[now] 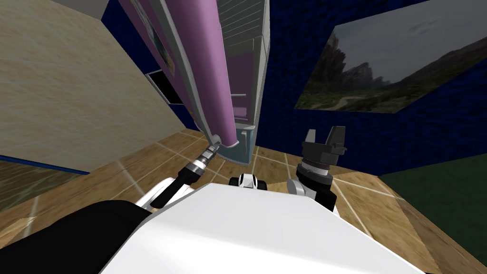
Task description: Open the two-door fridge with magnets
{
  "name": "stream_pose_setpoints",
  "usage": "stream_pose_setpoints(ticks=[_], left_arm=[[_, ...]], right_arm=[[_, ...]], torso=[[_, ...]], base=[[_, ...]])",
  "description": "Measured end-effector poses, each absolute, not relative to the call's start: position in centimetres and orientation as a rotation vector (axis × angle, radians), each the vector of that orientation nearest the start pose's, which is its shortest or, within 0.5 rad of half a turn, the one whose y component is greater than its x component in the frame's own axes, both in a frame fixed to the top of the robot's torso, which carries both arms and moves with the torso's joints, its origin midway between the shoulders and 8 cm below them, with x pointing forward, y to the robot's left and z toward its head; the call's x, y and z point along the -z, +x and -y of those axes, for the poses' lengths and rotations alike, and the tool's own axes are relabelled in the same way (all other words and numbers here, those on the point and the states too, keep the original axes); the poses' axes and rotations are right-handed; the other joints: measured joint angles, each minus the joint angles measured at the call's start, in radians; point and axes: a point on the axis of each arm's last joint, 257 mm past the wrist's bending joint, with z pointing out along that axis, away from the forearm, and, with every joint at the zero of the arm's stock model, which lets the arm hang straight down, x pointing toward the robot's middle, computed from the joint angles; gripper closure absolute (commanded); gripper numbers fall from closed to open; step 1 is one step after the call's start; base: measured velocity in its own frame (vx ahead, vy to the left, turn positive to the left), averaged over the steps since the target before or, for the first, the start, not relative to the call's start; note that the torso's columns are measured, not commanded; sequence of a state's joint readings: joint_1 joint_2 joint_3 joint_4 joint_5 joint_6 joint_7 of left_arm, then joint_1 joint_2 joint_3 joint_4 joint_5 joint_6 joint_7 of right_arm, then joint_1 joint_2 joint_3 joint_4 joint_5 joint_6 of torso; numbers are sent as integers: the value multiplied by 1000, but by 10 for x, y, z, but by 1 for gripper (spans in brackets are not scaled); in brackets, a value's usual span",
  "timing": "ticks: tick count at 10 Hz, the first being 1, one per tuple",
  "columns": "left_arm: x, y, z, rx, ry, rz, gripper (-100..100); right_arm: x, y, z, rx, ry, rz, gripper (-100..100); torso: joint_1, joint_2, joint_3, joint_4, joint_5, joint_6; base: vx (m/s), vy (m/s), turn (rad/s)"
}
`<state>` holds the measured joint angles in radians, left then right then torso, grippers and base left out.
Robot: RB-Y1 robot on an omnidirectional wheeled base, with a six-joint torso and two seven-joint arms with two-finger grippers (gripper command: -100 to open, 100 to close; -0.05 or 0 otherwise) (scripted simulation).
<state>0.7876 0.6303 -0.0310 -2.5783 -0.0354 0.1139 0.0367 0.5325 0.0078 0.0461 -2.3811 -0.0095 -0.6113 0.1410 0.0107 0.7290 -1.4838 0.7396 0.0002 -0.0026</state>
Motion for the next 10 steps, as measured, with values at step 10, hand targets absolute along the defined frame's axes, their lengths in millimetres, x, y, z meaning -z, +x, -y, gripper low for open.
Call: stream_pose_setpoints(ticks=[10], left_arm=[[100,314,-202,1120,-566,-1611,100]], right_arm=[[-77,300,263,-1244,485,-497,0]], torso=[[3,-8,-6,-2,0,1]], base=[[-118,225,-78]])
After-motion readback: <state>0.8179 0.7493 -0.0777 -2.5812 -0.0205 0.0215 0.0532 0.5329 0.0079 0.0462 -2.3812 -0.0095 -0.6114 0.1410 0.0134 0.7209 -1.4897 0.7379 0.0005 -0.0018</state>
